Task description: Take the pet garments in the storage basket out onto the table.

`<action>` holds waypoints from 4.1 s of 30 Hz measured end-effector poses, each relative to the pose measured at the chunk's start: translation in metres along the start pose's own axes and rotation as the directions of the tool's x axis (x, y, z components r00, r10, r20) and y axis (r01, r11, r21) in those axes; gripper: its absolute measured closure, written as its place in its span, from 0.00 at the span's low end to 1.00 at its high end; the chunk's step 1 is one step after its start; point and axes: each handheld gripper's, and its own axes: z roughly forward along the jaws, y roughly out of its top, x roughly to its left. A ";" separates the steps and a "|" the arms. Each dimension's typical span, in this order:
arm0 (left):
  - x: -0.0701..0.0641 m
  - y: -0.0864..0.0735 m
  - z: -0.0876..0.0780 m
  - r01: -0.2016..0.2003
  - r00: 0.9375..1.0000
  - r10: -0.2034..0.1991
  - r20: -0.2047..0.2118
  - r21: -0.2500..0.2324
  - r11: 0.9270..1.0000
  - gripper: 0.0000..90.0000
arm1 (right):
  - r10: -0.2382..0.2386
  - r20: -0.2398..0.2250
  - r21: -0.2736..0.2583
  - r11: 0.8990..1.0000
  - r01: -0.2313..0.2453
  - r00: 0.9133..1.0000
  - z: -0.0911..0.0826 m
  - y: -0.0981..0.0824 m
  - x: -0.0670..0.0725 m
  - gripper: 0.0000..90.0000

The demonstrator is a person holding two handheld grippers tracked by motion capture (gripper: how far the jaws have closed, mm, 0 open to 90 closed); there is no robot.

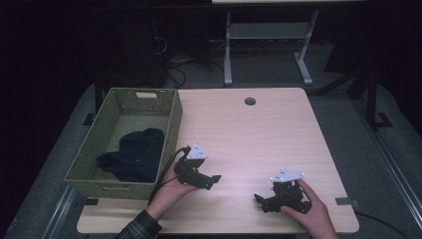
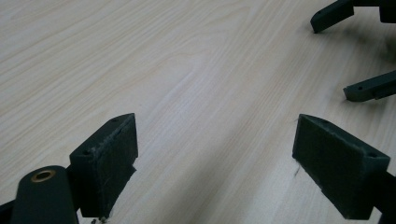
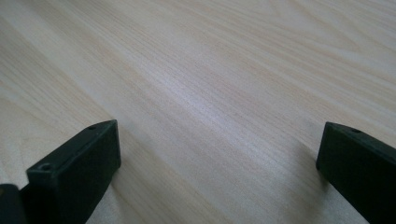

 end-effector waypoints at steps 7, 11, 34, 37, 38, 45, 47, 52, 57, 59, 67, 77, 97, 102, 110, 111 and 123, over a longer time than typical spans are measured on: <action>0.000 0.002 -0.003 0.008 1.000 -0.008 -0.001 -0.006 1.000 0.15 | 0.000 0.000 0.000 1.000 0.000 1.000 0.000 0.000 0.000 0.00; -0.001 0.005 -0.005 0.003 1.000 -0.003 0.002 -0.005 1.000 0.15 | 0.000 0.000 0.000 1.000 0.000 1.000 0.000 0.000 0.000 0.00; 0.001 0.022 -0.020 0.006 0.999 -0.005 0.036 -0.031 0.999 0.15 | 0.000 -0.002 0.000 1.000 0.000 1.000 0.000 0.000 0.000 0.00; 0.002 0.024 -0.022 0.003 0.999 -0.002 0.037 -0.030 1.000 0.15 | 0.000 -0.002 0.000 1.000 0.000 1.000 0.000 0.000 0.000 0.00; 0.002 0.025 -0.022 0.001 0.999 0.000 0.037 -0.031 1.000 0.15 | 0.000 -0.002 0.000 1.000 0.000 1.000 0.000 0.000 0.000 0.00; 0.003 0.032 -0.027 0.001 0.999 0.000 0.040 -0.044 0.999 0.15 | -0.001 -0.002 0.000 1.000 0.001 1.000 0.000 0.000 0.000 0.00; 0.003 0.033 -0.028 0.003 0.999 -0.001 0.041 -0.044 0.999 0.15 | -0.001 -0.002 0.000 1.000 0.001 1.000 0.000 0.000 0.000 0.00; 0.004 0.038 -0.030 0.004 0.999 -0.001 0.051 -0.052 0.999 0.15 | -0.001 -0.002 0.000 1.000 0.001 1.000 0.000 0.000 0.000 0.00; 0.006 0.043 -0.034 -0.004 0.999 0.007 0.049 -0.061 0.998 0.15 | -0.001 -0.002 0.000 1.000 0.001 1.000 0.000 0.000 0.000 0.00; 0.007 0.045 -0.036 -0.010 0.999 0.013 0.050 -0.067 0.998 0.15 | -0.001 -0.002 0.000 1.000 0.001 1.000 0.000 0.000 0.000 0.00; 0.013 0.052 -0.039 -0.011 0.998 0.015 0.054 -0.079 0.997 0.15 | 0.000 -0.002 0.000 1.000 0.000 1.000 0.000 0.000 0.000 0.00; 0.023 0.049 -0.048 -0.001 0.999 0.005 0.046 -0.085 0.996 0.15 | -0.001 -0.002 0.000 1.000 0.001 1.000 0.000 0.000 0.000 0.00; 0.047 0.041 -0.071 0.034 0.999 -0.034 0.001 -0.107 0.994 0.15 | -0.002 -0.003 0.001 1.000 0.002 1.000 0.000 0.000 0.000 0.00; 0.052 0.039 -0.077 0.048 0.999 -0.050 -0.013 -0.116 0.992 0.15 | -0.002 -0.003 0.002 1.000 0.002 1.000 0.000 0.000 0.000 0.00; 0.064 0.033 -0.089 0.065 0.997 -0.070 -0.038 -0.125 0.990 0.16 | -0.002 -0.003 0.001 1.000 0.002 1.000 0.000 0.000 0.000 0.00; 0.065 0.033 -0.090 0.063 0.997 -0.069 -0.039 -0.126 0.990 0.16 | -0.002 -0.003 0.002 1.000 0.002 1.000 0.000 0.000 0.000 0.00; 0.080 0.025 -0.107 0.089 0.991 -0.102 -0.087 -0.139 0.986 0.16 | -0.002 -0.003 0.002 1.000 0.002 1.000 0.000 0.000 0.000 0.00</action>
